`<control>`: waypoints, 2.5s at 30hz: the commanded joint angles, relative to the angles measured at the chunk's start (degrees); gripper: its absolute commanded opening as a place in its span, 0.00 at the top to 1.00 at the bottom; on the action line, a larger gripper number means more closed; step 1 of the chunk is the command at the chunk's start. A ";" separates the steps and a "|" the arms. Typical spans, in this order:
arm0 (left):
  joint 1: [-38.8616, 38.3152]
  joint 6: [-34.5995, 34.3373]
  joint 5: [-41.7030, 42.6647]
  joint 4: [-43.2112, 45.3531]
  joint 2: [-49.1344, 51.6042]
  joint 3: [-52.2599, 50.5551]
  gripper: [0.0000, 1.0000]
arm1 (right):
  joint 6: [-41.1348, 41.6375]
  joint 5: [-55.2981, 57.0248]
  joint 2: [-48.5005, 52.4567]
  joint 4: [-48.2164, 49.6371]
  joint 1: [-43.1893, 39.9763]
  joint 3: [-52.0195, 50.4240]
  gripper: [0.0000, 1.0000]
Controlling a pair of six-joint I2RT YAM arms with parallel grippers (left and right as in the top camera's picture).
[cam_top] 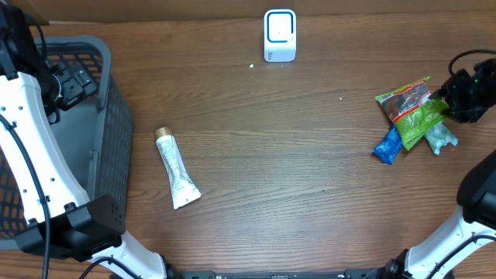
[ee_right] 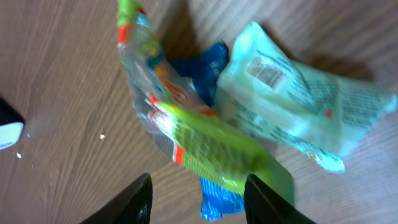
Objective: Scan the item barcode
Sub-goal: 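Carry the snack bag right and drop it on the other items, then move the right gripper to the white tube and grasp it, then lift the white tube and bring it toward the scanner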
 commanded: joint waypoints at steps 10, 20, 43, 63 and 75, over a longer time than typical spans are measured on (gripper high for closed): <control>-0.76 1.07 0.11 -0.02 -0.11 -0.13 0.00 | -4.07 -8.55 -9.79 -5.31 14.25 13.31 0.23; -0.76 1.07 0.11 -0.02 -0.11 -0.13 0.01 | -4.11 -12.87 -3.91 18.58 48.43 4.42 0.00; -0.76 1.07 0.11 -0.02 -0.11 -0.13 0.00 | -15.06 2.91 16.76 33.51 82.42 4.52 0.20; -0.85 1.07 0.11 -0.02 -0.11 -0.13 0.01 | -12.79 3.52 20.09 23.87 77.29 9.51 0.96; -0.92 1.07 0.11 -0.02 -0.11 -0.13 0.00 | 8.33 6.67 20.09 9.38 57.88 9.60 0.96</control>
